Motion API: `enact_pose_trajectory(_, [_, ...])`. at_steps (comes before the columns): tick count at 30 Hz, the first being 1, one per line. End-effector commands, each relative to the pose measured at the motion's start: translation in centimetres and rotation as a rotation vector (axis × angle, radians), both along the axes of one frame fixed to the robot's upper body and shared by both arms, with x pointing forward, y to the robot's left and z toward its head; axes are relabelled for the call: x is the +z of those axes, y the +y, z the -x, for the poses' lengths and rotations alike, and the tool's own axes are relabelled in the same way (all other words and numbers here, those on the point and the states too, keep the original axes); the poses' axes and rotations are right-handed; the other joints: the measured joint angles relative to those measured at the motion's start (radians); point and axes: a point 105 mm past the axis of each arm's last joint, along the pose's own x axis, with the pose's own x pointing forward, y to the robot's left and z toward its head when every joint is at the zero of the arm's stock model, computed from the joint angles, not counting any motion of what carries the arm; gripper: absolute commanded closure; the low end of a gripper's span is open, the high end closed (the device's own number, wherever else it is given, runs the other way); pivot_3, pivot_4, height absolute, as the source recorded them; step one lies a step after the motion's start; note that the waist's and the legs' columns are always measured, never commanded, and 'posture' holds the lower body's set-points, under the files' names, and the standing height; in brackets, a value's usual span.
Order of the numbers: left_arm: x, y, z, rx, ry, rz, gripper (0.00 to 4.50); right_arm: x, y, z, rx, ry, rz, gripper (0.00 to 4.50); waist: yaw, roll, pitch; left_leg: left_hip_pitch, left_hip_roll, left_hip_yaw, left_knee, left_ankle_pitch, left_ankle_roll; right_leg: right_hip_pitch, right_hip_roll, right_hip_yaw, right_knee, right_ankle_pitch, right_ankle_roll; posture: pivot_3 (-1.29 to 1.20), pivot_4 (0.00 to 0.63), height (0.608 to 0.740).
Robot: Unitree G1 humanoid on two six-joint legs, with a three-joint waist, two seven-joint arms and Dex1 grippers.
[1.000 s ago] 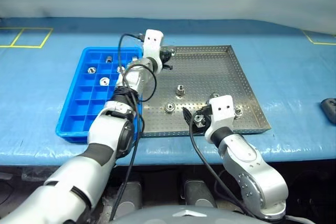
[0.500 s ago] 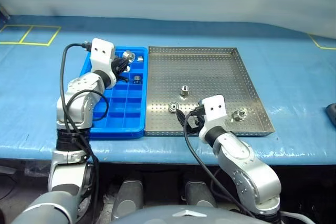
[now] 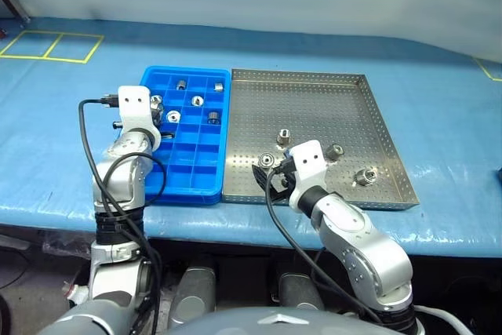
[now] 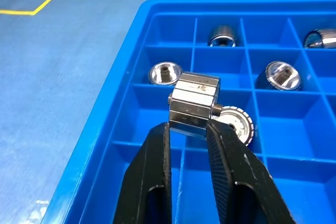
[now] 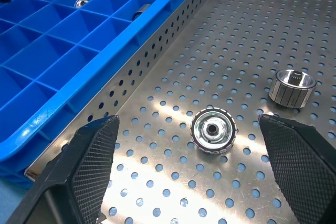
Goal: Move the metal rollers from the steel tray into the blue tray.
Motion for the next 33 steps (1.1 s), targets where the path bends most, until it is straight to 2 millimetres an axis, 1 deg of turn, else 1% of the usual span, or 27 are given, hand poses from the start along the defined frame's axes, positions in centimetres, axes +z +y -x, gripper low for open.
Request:
enact_pose_trajectory(1, [0.8,0.5,0.4,0.067,-0.026,-0.018,3.87,1.1,-0.2,0.2,-0.008,-0.046,-0.013,0.00,-0.001,0.000,0.000,0.000,0.000,0.000,0.000,0.000,0.000,0.000,0.000,0.000,0.000,0.000,0.000,0.11,0.150,0.740])
enact_pose_trajectory(7, [-0.3,1.4,0.9,0.165,0.028,-0.020,3.87,1.1,-0.1,0.3,-0.013,-0.045,-0.020,0.00,-0.008,0.000,0.000,0.000,0.000,0.000,0.000,0.000,0.000,0.000,0.000,0.000,0.000,0.000,0.000,0.10,0.150,0.740])
enact_pose_trajectory(9, [-0.6,2.1,1.2,0.209,0.042,-0.034,3.87,1.1,-0.1,0.4,-0.017,-0.044,-0.020,0.00,-0.010,0.000,0.000,0.000,0.000,0.000,0.000,0.000,0.000,0.000,0.000,0.000,0.000,0.000,0.000,0.09,0.150,0.740])
enact_pose_trajectory(11, [-0.5,2.8,1.7,0.275,0.031,-0.045,3.87,1.0,-0.2,0.4,-0.022,-0.042,-0.020,0.00,-0.012,0.000,0.000,0.001,0.000,0.000,0.000,0.000,0.000,0.000,0.000,0.000,0.000,0.000,0.000,0.09,0.150,0.740])
enact_pose_trajectory(12, [-0.4,2.9,1.8,0.285,0.022,-0.049,3.87,1.0,-0.3,0.4,-0.024,-0.040,-0.019,0.00,-0.013,0.000,0.000,0.001,0.000,0.000,0.000,0.000,0.000,0.000,0.000,0.000,0.000,0.000,0.000,0.09,0.150,0.740])
enact_pose_trajectory(15, [-0.1,2.6,2.5,0.307,-0.006,-0.050,3.87,0.9,-0.4,0.5,-0.028,-0.037,-0.017,0.00,-0.015,0.000,0.000,0.001,0.000,0.000,0.000,0.000,0.000,0.000,0.000,0.000,0.000,0.000,0.000,0.09,0.150,0.740])
enact_pose_trajectory(20, [-1.4,1.7,3.7,0.338,0.040,0.000,3.87,0.9,-0.3,0.4,-0.024,-0.035,-0.017,0.00,-0.013,-0.001,0.000,-0.001,0.000,0.000,0.000,0.000,0.000,0.000,0.000,0.000,-0.001,0.000,0.000,0.09,0.150,0.740])
enact_pose_trajectory(22, [-1.3,1.2,3.4,0.312,0.028,0.029,3.15,0.9,-0.2,0.4,-0.017,-0.035,-0.017,0.00,-0.013,-0.001,0.000,-0.001,0.000,0.000,0.000,0.000,0.000,0.000,0.000,0.000,-0.001,0.000,0.000,0.09,0.150,0.740])
enact_pose_trajectory(23, [-1.0,0.9,3.2,0.297,0.014,0.038,2.88,0.9,-0.1,0.4,-0.016,-0.035,-0.017,0.00,-0.013,-0.001,0.000,-0.001,0.000,0.000,0.000,0.000,0.000,0.000,0.000,0.000,-0.001,0.000,0.000,0.09,0.150,0.740])
enact_pose_trajectory(25, [0.3,-0.2,2.5,0.228,-0.047,0.039,2.26,0.9,-0.1,0.4,-0.015,-0.036,-0.017,0.00,-0.013,-0.001,0.000,0.000,0.000,0.000,0.000,0.000,0.000,0.000,0.000,0.000,0.000,0.000,0.000,0.09,0.150,0.740])
enact_pose_trajectory(26, [2.1,-1.5,1.7,0.136,-0.130,0.041,1.97,0.9,-0.2,0.4,-0.020,-0.037,-0.015,0.00,-0.012,-0.001,0.000,0.000,0.000,0.000,0.000,0.000,0.000,0.000,0.000,0.000,0.000,0.000,0.000,0.09,0.150,0.740])
enact_pose_trajectory(28, [5.0,-3.6,0.8,-0.005,-0.262,0.030,1.97,1.0,-0.5,0.4,-0.033,-0.041,-0.016,0.00,-0.007,-0.001,0.000,-0.001,0.000,0.000,0.000,0.000,0.000,-0.001,0.000,-0.001,-0.001,0.000,0.000,0.09,0.150,0.740])
enact_pose_trajectory(29, [6.0,-4.5,0.5,-0.071,-0.308,0.028,1.97,1.1,-0.7,0.4,-0.042,-0.042,-0.017,0.00,-0.006,-0.001,0.000,-0.001,0.000,0.000,0.000,0.000,0.000,-0.001,0.000,-0.001,-0.001,0.000,0.000,0.08,0.150,0.740])
enact_pose_trajectory(30, [6.9,-6.1,0.3,-0.189,-0.338,0.028,1.97,1.1,-1.0,0.5,-0.057,-0.043,-0.018,0.00,-0.006,-0.001,0.000,-0.002,0.000,0.000,0.000,0.000,0.000,-0.001,-0.001,-0.001,-0.001,0.000,0.000,0.08,0.150,0.740])
enact_pose_trajectory(31, [7.4,-7.5,0.1,-0.300,-0.351,0.026,1.97,1.1,-1.3,0.5,-0.070,-0.043,-0.020,0.00,-0.006,-0.001,0.000,-0.002,0.000,0.000,0.000,0.000,0.000,-0.001,-0.001,-0.001,-0.001,0.000,0.000,0.08,0.150,0.740])
enact_pose_trajectory(32, [7.5,-9.6,0.3,-0.459,-0.342,0.026,1.97,1.1,-1.7,0.6,-0.087,-0.041,-0.019,0.00,-0.007,-0.001,0.000,-0.003,-0.001,0.000,0.000,0.000,0.000,-0.001,-0.001,-0.001,-0.001,0.000,0.000,0.08,0.150,0.740])
enact_pose_trajectory(33, [7.3,-11.9,1.0,-0.645,-0.311,0.023,1.97,1.0,-2.2,0.7,-0.104,-0.039,-0.016,0.00,-0.009,-0.001,0.000,-0.002,-0.001,0.000,0.000,0.000,0.000,-0.001,-0.001,0.000,-0.002,0.000,0.000,0.07,0.150,0.740])
